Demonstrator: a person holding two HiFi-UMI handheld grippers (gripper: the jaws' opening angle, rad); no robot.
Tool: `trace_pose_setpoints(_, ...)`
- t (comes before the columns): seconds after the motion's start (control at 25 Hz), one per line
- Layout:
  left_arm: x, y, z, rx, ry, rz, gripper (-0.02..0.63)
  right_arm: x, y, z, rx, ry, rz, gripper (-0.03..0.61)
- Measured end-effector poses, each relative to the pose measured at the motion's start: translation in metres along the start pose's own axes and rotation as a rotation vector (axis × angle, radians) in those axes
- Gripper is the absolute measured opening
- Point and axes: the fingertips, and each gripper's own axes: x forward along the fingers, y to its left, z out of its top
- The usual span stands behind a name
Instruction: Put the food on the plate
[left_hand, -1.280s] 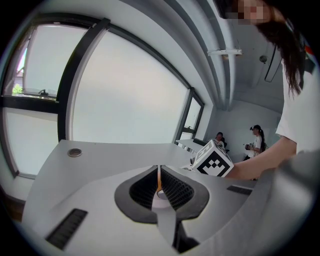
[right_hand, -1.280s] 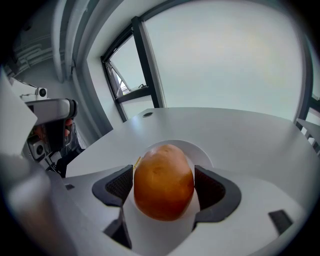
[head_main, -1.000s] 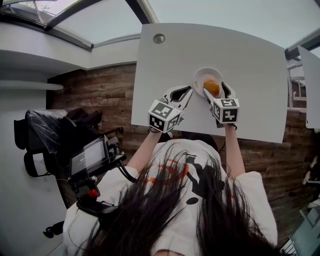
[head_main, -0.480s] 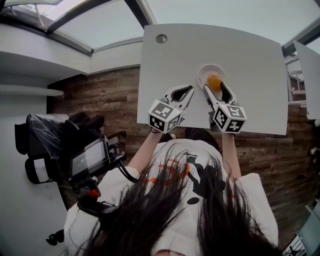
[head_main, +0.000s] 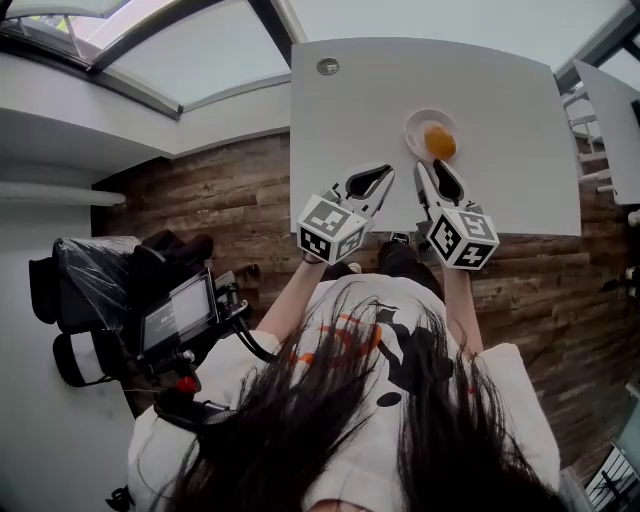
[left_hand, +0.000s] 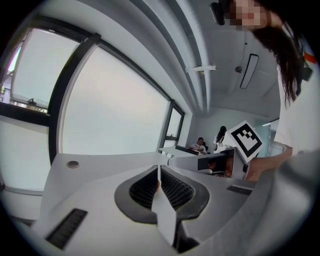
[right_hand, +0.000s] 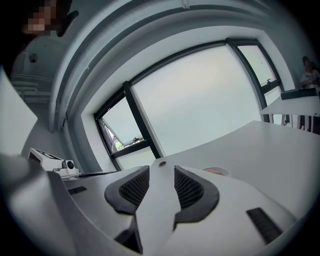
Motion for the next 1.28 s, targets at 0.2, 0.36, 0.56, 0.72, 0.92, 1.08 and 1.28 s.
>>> trace_pose_setpoints(0.2, 0.000, -0.009, -0.008, 0.009, 0.013, -0.039, 0.006, -0.014, 0.003, -0.011, 0.037, -0.014, -0.023, 0.164)
trace_pose_setpoints(0.36, -0.030, -0.022, -0.015, 0.010, 0.011, -0.083, 0.006, -0.038, 0.029, -0.030, 0.051, -0.023, -0.057, 0.164)
trace_pose_setpoints(0.56, -0.092, -0.037, -0.037, -0.005, 0.010, -0.140, 0.006, -0.078, 0.085, -0.076, 0.054, -0.010, -0.119, 0.164)
trace_pose_setpoints(0.72, -0.099, -0.048, -0.046, -0.039, 0.002, -0.150, 0.006, -0.101, 0.090, -0.089, 0.050, 0.008, -0.155, 0.164)
trace_pose_setpoints(0.92, -0.110, -0.064, -0.061, -0.070, 0.001, -0.153, 0.006, -0.125, 0.089, -0.105, 0.051, 0.032, -0.187, 0.164)
trace_pose_setpoints(1.08, -0.122, -0.062, -0.068, -0.088, -0.004, -0.106, 0.006, -0.134, 0.094, -0.112, 0.047, 0.041, -0.175, 0.164)
trace_pose_setpoints(1.28, -0.134, -0.082, -0.081, -0.091, 0.012, -0.091, 0.006, -0.156, 0.095, -0.122, 0.055, 0.035, -0.160, 0.164)
